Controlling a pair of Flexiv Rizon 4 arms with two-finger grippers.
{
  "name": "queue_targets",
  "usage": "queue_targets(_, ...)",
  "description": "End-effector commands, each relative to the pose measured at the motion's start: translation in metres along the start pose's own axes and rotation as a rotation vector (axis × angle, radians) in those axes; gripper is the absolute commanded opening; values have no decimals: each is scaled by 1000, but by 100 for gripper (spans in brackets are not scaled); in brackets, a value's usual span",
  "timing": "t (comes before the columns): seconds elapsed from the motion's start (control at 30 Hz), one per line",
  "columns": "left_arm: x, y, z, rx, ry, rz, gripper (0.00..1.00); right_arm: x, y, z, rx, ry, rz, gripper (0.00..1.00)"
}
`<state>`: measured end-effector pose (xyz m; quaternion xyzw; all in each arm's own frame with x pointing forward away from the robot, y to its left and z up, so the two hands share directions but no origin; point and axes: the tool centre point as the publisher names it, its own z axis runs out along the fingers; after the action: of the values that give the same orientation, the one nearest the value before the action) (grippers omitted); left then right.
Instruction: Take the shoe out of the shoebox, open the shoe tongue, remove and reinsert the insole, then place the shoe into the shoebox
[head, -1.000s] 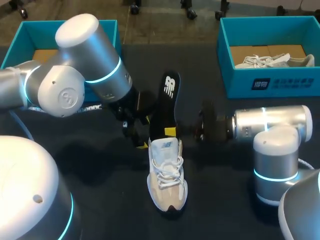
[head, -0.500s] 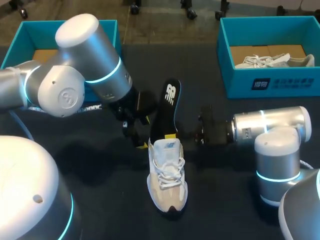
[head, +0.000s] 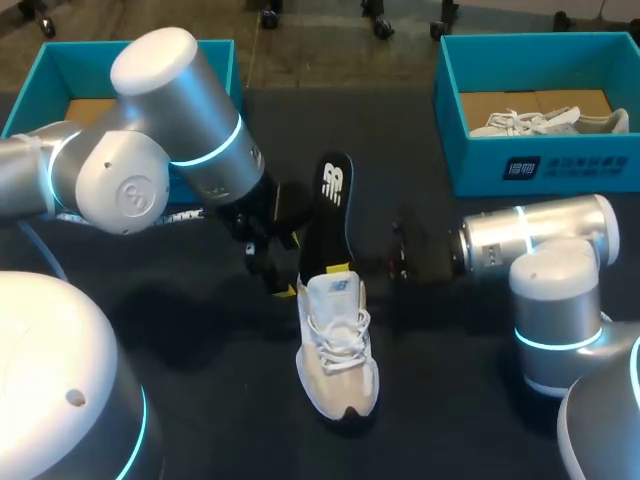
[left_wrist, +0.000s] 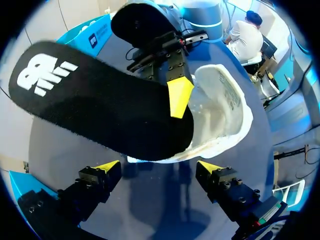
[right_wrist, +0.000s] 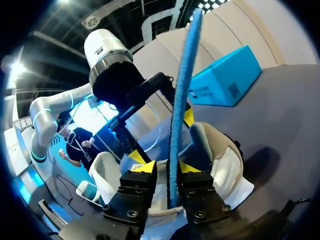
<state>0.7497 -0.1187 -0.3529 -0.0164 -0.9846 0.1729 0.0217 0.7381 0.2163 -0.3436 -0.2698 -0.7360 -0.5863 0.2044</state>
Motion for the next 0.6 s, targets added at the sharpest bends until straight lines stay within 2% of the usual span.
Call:
queue_targets(0.03,0,0,2,0,-1,0,100,-4,7,4,25,5,-2,31)
queue_targets(0.6,0,0,2,0,-1,0,100,3,25,8,39,18,-77,31)
